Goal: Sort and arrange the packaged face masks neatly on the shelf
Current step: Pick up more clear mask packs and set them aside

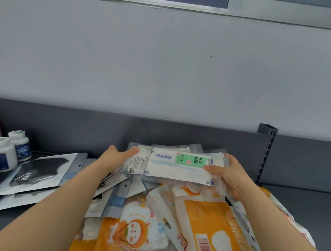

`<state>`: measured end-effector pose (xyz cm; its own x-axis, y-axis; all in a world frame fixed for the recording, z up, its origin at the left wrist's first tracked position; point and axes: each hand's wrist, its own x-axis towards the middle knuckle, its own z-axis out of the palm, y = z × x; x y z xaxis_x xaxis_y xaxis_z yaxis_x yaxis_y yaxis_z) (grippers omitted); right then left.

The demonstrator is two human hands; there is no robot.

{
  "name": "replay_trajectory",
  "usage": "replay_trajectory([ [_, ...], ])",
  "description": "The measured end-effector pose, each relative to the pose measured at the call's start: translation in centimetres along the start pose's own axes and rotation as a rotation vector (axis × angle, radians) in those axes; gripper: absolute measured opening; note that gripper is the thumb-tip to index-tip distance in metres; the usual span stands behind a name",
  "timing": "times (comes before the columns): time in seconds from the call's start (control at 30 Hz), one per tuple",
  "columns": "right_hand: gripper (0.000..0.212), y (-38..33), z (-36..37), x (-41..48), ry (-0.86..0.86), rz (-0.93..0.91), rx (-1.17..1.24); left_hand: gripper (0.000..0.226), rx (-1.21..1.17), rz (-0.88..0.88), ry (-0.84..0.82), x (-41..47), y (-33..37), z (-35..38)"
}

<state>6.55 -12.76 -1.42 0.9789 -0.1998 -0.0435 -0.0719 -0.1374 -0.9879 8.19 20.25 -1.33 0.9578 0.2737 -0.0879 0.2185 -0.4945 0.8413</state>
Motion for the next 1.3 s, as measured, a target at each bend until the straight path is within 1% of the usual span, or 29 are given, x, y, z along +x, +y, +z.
replay_trajectory([
  [0.07, 0.084, 0.3, -0.4, 0.2, -0.011, -0.035, 0.020, 0.076, -0.071, 0.075, -0.034, 0.0, 0.7, 0.8],
  [0.13, 0.087, 0.4, -0.9, 0.3, -0.013, -0.067, 0.024, 0.055, -0.139, 0.123, -0.067, -0.5, 1.5, 1.7],
  [0.17, 0.088, 0.4, -1.3, 0.3, -0.013, -0.085, 0.019, 0.050, -0.163, 0.138, -0.079, -0.8, 1.8, 2.0],
  [0.23, 0.091, 0.3, -2.1, 0.2, -0.009, -0.134, 0.011, 0.049, -0.268, 0.172, -0.106, -1.2, 2.4, 2.9],
  [0.27, 0.091, 0.3, -2.5, 0.1, -0.015, -0.165, 0.009, 0.053, -0.332, 0.198, -0.118, -1.3, 2.6, 3.3],
  [0.3, 0.091, 0.3, -3.0, 0.0, -0.024, -0.198, 0.004, 0.061, -0.374, 0.226, -0.123, -1.5, 2.8, 3.7],
  [0.43, 0.092, 0.4, -4.7, -0.5, -0.074, -0.289, -0.095, 0.125, -0.329, 0.293, -0.117, -2.2, 3.7, 5.0],
  [0.5, 0.089, 0.5, -5.1, -0.8, -0.084, -0.302, -0.115, 0.142, -0.313, 0.327, -0.170, -2.9, 4.1, 5.7],
  [0.57, 0.085, 0.5, -5.1, -1.1, -0.074, -0.325, -0.124, 0.153, -0.294, 0.346, -0.198, -3.4, 4.2, 6.4],
  [0.63, 0.090, 0.6, -5.1, -1.4, -0.082, -0.340, -0.120, 0.156, -0.302, 0.328, -0.211, -3.6, 4.2, 7.0],
  [0.7, 0.102, 0.8, -5.1, -1.7, -0.113, -0.328, -0.094, 0.148, -0.308, 0.314, -0.226, -3.6, 4.2, 7.3],
  [0.77, 0.109, 0.9, -4.9, -2.0, -0.102, -0.321, -0.073, 0.136, -0.277, 0.352, -0.182, -3.6, 4.1, 7.6],
  [0.9, 0.111, 0.0, -4.3, -2.6, 0.101, -0.296, 0.035, 0.120, -0.283, 0.482, -0.021, -4.0, 5.5, 7.0],
  [0.97, 0.105, -0.9, -4.3, -2.9, 0.167, -0.265, 0.127, 0.117, -0.324, 0.519, 0.016, -4.1, 7.0, 6.6],
  [1.0, 0.099, -1.3, -4.6, -3.1, 0.191, -0.250, 0.157, 0.115, -0.344, 0.529, 0.029, -4.2, 7.9, 6.4],
  [1.07, 0.077, -2.0, -5.6, -3.8, 0.227, -0.220, 0.177, 0.112, -0.347, 0.543, 0.033, -4.6, 9.6, 6.7],
  [1.17, 0.043, -2.2, -8.2, -4.8, 0.268, -0.110, 0.156, 0.104, -0.260, 0.554, 0.009, -5.5, 12.1, 8.6],
  [1.23, 0.034, -1.9, -10.8, -5.5, 0.298, -0.029, 0.120, 0.096, -0.198, 0.562, -0.042, -6.6, 14.1, 10.9],
  [1.3, 0.031, -1.4, -13.9, -6.1, 0.354, 0.016, 0.104, 0.090, -0.203, 0.559, -0.109, -7.9, 16.4, 13.4],
])
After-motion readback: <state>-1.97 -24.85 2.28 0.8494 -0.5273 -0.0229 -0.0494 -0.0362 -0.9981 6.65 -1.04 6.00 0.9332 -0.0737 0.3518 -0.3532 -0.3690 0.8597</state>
